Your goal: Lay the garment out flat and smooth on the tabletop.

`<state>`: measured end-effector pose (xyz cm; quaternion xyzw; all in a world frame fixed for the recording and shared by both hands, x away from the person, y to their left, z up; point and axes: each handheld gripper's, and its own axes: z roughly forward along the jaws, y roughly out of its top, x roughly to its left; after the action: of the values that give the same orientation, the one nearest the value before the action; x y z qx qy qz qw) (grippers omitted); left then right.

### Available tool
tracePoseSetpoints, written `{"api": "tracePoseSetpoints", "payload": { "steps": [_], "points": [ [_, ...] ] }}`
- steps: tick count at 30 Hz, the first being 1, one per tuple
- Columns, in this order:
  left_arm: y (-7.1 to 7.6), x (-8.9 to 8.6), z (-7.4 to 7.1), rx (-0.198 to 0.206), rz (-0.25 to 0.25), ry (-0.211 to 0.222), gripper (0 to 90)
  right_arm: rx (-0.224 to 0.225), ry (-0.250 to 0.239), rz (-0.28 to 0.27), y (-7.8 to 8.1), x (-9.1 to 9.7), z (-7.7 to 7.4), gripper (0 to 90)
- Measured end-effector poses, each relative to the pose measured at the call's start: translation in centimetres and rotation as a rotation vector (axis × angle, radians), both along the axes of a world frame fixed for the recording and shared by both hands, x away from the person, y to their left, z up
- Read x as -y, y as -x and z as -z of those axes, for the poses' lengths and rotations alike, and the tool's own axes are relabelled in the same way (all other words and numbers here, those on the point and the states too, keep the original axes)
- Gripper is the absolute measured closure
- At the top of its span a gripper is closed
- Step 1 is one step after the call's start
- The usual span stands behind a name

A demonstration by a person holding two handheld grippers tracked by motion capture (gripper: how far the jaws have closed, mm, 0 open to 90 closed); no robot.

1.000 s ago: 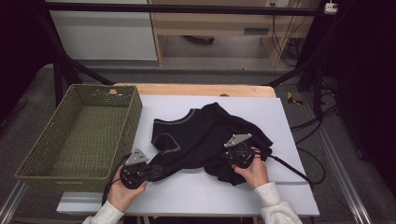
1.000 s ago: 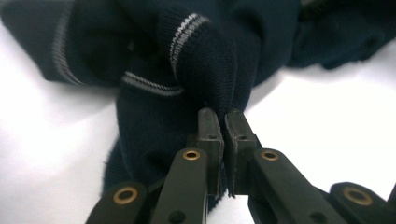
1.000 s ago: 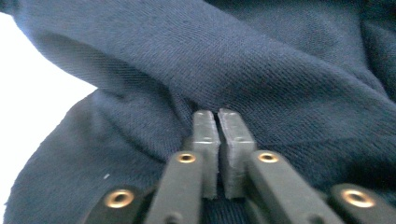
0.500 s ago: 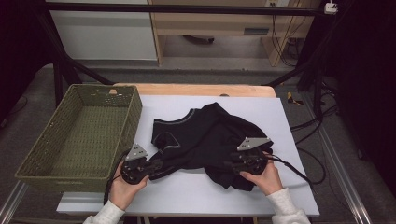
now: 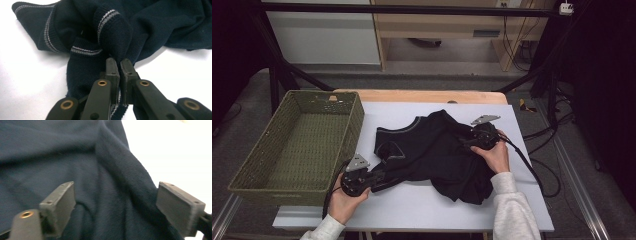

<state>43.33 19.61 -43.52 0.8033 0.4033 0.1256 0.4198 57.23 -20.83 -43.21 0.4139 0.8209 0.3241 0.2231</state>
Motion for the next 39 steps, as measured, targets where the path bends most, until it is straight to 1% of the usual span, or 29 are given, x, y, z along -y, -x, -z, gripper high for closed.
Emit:
{"api": "tracePoseSetpoints", "payload": {
  "steps": [1,3,5,7,8,9,10,11,12,14,15,17,18,19,20,21,25,27,28,30,31,32,33,34,35,36,37,38,39],
  "points": [
    [0.0,0.0,0.0,0.002,0.0,-0.002,86.4,-0.016,0.006,0.006,-0.7,0.1,0.5,16.6],
    [0.0,0.0,0.0,0.0,0.002,0.0,86.4,-0.034,0.019,0.011,-1.3,0.3,1.1,20.5],
    [0.0,0.0,0.0,0.001,0.001,-0.001,86.4,-0.072,0.037,0.017,-1.7,0.5,1.9,25.5],
    [0.0,0.0,-0.1,0.0,0.001,0.001,86.4,-0.119,0.042,0.002,-1.7,1.0,2.8,41.3],
    [0.0,0.0,-0.1,0.002,-0.001,0.001,86.4,-0.131,0.038,-0.002,-1.6,1.2,2.9,50.2],
    [0.0,0.0,-0.2,0.002,-0.001,0.001,86.4,-0.133,0.011,-0.015,-1.3,1.6,3.0,59.5],
    [0.0,0.0,-0.3,0.005,0.0,0.0,86.4,-0.128,-0.007,-0.014,-1.0,1.8,3.0,66.2],
    [-0.1,0.0,-0.4,0.007,-0.003,0.0,86.4,-0.12,-0.015,-0.014,-0.6,2.2,2.7,74.2],
    [-0.1,0.1,-0.6,0.011,-0.001,-0.005,86.5,-0.113,-0.02,-0.02,-0.1,2.5,2.4,79.2],
    [-0.2,0.1,-1.1,0.023,-0.009,0.0,86.5,-0.115,-0.025,-0.014,1.1,3.2,1.5,83.2],
    [-0.3,0.0,-1.4,0.03,-0.01,-0.002,86.5,-0.114,-0.029,-0.017,1.8,3.5,1.0,83.8],
    [-0.5,0.0,-2.0,0.043,-0.021,-0.003,86.5,-0.129,-0.051,-0.01,3.2,4.4,0.1,84.5],
    [-0.7,0.1,-2.2,0.044,-0.024,0.004,86.5,-0.127,-0.06,-0.006,4.1,4.9,-0.4,84.6],
    [-0.8,0.2,-2.3,0.043,-0.025,0.005,86.5,-0.129,-0.079,-0.005,5.1,5.4,-0.8,84.7],
    [-0.9,0.3,-2.3,0.049,-0.031,0.0,86.5,-0.136,-0.087,-0.004,5.8,5.7,-1.1,84.7],
    [-1.0,0.4,-2.3,0.048,-0.033,-0.004,86.4,-0.141,-0.089,-0.01,7.0,6.0,-1.3,84.7],
    [-1.2,0.7,-1.8,0.034,-0.029,-0.005,86.3,-0.158,-0.087,-0.043,10.2,6.5,-1.3,84.7],
    [-1.2,0.7,-1.3,0.017,-0.026,0.008,84.8,-0.146,-0.073,-0.032,11.4,6.7,-1.0,84.4],
    [-1.2,0.7,-1.1,0.004,-0.025,0.015,83.4,-0.14,-0.064,-0.017,11.6,6.8,-0.9,84.4],
    [-1.1,0.6,-0.6,-0.007,-0.032,0.012,77.6,-0.126,-0.022,0.025,11.5,7.0,-0.3,84.3],
    [-1.0,0.6,-0.4,-0.012,-0.033,0.017,72.9,-0.115,-0.006,0.048,11.2,7.1,0.0,84.1],
    [-0.9,0.5,-0.1,-0.016,-0.038,0.009,68.2,-0.103,0.004,0.075,10.6,7.3,0.2,83.9],
    [-0.8,0.5,0.1,-0.017,-0.039,-0.002,60.0,-0.091,0.007,0.1,9.9,7.5,0.5,83.5],
    [-0.6,0.4,0.4,-0.018,-0.043,-0.006,54.6,-0.083,0.004,0.108,9.5,7.6,0.6,82.7],
    [-0.4,0.4,0.7,-0.017,-0.047,-0.008,50.6,-0.06,-0.003,0.108,9.2,7.7,0.6,80.9],
    [-0.2,0.4,1.0,-0.021,-0.049,-0.008,47.7,-0.033,-0.016,0.106,9.0,7.6,0.4,76.7],
    [-0.1,0.4,1.2,-0.023,-0.049,-0.01,42.5,0.004,-0.037,0.1,9.0,7.3,0.0,68.0],
    [0.1,0.4,1.5,-0.021,-0.054,-0.017,39.2,0.022,-0.055,0.091,9.2,7.1,-0.4,62.7],
    [0.2,0.5,1.7,-0.017,-0.056,-0.025,37.4,0.049,-0.082,0.067,9.6,6.7,-1.1,58.0]
  ]
}}
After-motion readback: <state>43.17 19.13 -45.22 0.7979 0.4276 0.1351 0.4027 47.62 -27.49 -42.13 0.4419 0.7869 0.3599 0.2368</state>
